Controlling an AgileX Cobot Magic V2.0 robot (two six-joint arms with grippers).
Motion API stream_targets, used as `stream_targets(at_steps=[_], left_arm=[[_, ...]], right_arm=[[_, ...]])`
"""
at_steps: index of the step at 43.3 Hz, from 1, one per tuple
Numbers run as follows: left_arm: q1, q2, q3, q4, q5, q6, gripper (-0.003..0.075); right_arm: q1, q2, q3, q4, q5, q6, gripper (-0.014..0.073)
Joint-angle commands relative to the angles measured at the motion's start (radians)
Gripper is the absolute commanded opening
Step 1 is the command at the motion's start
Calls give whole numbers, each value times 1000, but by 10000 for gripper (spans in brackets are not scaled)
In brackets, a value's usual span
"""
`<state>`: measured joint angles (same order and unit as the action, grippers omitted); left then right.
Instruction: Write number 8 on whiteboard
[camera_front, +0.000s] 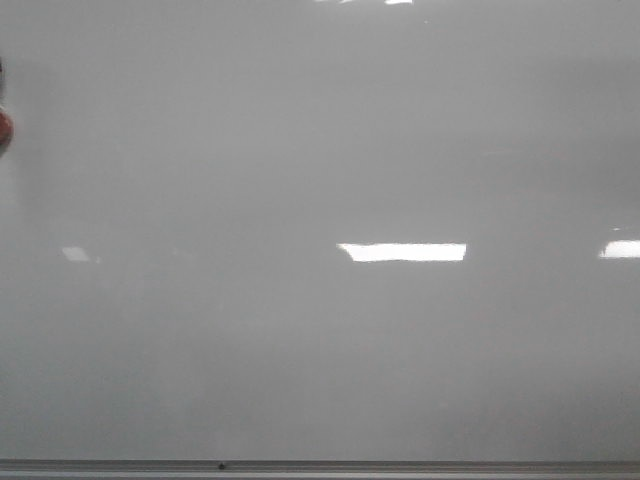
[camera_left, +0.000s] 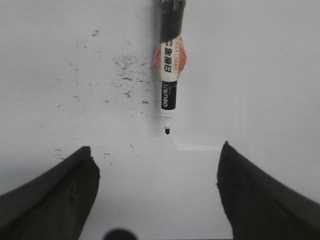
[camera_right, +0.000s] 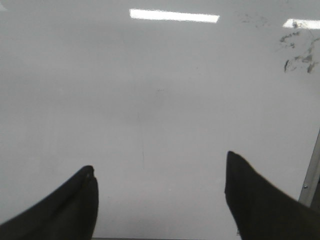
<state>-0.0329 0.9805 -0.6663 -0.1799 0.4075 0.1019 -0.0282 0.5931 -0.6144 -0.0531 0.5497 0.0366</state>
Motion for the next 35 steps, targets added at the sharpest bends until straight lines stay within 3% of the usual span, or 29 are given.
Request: stream_targets(at_steps=[1,15,35], left_arm=[[-38,56,-38,-17,-150,17,462],[-62,261,-40,-17,-382,17,373],[-62,466,-118,-17,-448,17,310]], right_arm=[[-7,7,-29,-14,-68,-11,552],[-7,7,-29,-14,-68,-11,552],[-7,7,-29,-14,-67,-11,552]])
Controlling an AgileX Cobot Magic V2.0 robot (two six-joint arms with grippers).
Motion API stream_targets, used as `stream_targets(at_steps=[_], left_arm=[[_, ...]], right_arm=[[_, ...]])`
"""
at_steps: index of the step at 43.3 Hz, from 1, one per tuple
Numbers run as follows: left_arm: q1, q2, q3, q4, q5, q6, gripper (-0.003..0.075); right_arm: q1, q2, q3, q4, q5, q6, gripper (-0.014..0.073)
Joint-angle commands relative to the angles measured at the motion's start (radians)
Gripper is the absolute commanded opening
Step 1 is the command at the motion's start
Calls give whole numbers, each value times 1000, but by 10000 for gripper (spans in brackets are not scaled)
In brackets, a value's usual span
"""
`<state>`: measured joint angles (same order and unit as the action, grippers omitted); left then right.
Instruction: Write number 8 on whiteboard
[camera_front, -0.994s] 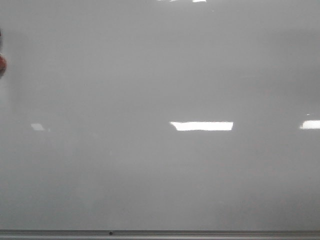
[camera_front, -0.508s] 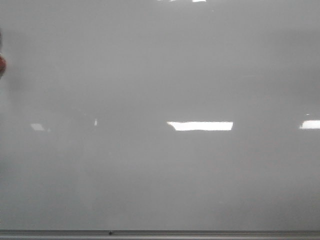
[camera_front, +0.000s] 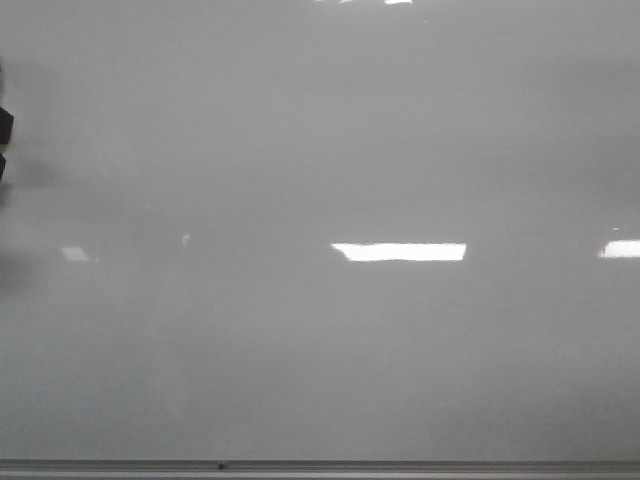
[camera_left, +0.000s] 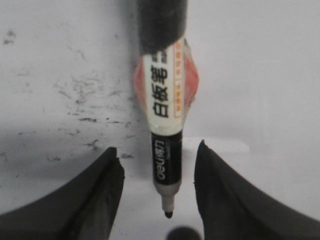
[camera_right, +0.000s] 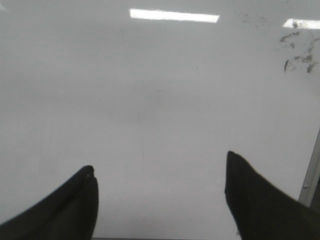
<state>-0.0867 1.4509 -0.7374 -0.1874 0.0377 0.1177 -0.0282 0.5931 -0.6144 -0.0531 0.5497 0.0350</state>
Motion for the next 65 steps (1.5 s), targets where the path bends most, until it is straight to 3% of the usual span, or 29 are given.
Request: stream_targets(at_steps=[1,6,14,22,31,37,43,47,55,65], left_arm=[[-8,4,-52,-9,-78,1,310],[-8,11,-56,-9,-76,1,275],[-8,11,-56,-9,-76,1,115],[-11,-9,-64,-5,-25,1,10],[-11,-103,-149,67,267,7,-21],[-36,-144,-251,69,542,126,-21],[-126,-146,-347,29,749,272,-21],[-198,-146,-382,-5,812,376,-21],[-375,-146,-401,-51,830,563,-21],[-592,-111,-401,-55,830,685,-20]], right_arm=[[-7,7,-29,-14,-67,-10,552],[-7,7,-29,-14,-67,-10,552],[-7,7,-29,-14,-66,-10,552],[-7,5,-32,-14,-66,-10,552],[-7,7,-121,-8,83,-10,552],[-6,43,-188,2,187,-10,552],[12,113,-233,39,238,-35,552],[41,170,-259,86,270,-84,552],[140,290,-303,192,308,-251,552],[300,415,-360,313,390,-523,552]])
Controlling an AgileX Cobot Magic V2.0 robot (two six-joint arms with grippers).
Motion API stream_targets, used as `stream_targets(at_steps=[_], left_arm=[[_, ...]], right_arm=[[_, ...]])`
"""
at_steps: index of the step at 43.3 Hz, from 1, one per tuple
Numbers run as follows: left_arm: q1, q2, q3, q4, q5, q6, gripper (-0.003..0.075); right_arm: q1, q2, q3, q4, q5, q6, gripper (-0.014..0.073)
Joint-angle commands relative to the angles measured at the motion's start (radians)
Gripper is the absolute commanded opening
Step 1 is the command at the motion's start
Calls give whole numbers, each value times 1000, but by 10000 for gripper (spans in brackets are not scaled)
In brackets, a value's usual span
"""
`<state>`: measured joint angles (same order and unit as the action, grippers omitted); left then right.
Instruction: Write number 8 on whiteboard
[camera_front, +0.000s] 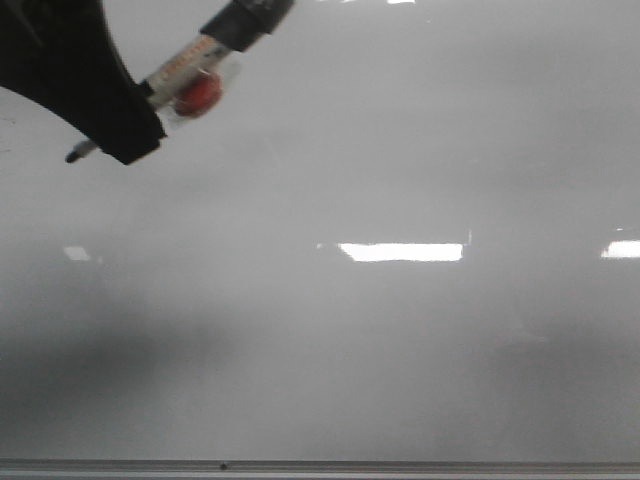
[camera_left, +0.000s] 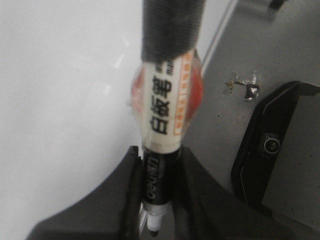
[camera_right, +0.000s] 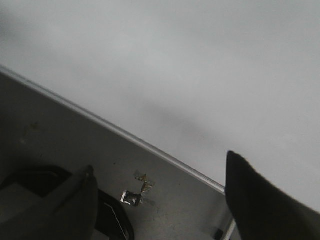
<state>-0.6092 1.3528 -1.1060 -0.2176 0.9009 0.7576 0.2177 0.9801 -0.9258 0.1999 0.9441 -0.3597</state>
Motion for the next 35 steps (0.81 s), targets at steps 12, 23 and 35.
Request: stream_targets(at_steps=[12,23,35], left_arm=[[-214,6,-32,-23,-33,66,-21],[-247,6,-32,-21,-34,70,-20],[-247,6,-32,6,-32,70,-20]], right_arm=[[300,112,-58,214,-11,-468,552],[428,213,-130,275,-67,-479,552],[434,236,-151,319,-69,-479,466]])
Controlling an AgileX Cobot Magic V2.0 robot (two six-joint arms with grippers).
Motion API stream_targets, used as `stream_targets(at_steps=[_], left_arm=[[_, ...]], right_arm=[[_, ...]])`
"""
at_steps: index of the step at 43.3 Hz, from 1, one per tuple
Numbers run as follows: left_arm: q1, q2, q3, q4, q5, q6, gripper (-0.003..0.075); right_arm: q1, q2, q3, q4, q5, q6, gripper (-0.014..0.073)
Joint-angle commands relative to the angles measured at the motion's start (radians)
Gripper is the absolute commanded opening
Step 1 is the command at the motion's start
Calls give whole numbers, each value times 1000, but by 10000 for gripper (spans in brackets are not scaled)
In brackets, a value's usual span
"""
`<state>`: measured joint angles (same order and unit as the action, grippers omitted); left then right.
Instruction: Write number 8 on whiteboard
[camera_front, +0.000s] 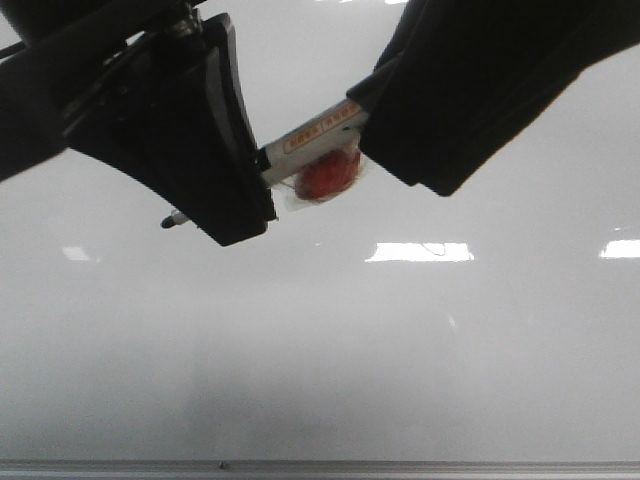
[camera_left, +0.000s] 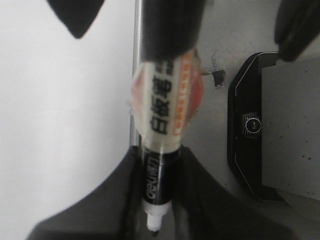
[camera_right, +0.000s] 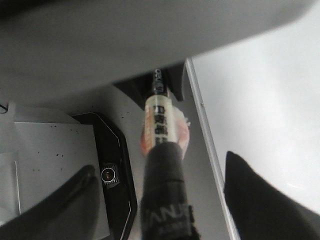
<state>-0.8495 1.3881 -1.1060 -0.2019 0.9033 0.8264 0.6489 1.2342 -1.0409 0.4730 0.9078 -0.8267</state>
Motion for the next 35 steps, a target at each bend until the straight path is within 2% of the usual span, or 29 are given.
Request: stream_targets(at_steps=[1,8,17,20,27,30,35], left_arm=[[-7,-29,-32,-10,-35,1,-20],[-7,-29,-32,-10,-37,1,-21],[-7,-29,-32,-10,-37,1,-6],[-7,-29,-32,-10,-37,-1,66],[-5,-35,-32,-10,-41,-39,336],[-5,-52,-32,-3,-43,-58,387],[2,-99,-32,14,-43,-104,388]], right_arm=[[3,-18,-36,46,-33,-12,437],[3,-18,-36,51,-34,-12,237],[3,-18,-36,55,-32,-11,84],[3,-18,-36,55,-29,-11,29],[3,-18,-36,55,-27,-11,-66],[3,-22,-36,50,-27,-11,-78],[-1,-44,-36,-3,-11,18,-78]])
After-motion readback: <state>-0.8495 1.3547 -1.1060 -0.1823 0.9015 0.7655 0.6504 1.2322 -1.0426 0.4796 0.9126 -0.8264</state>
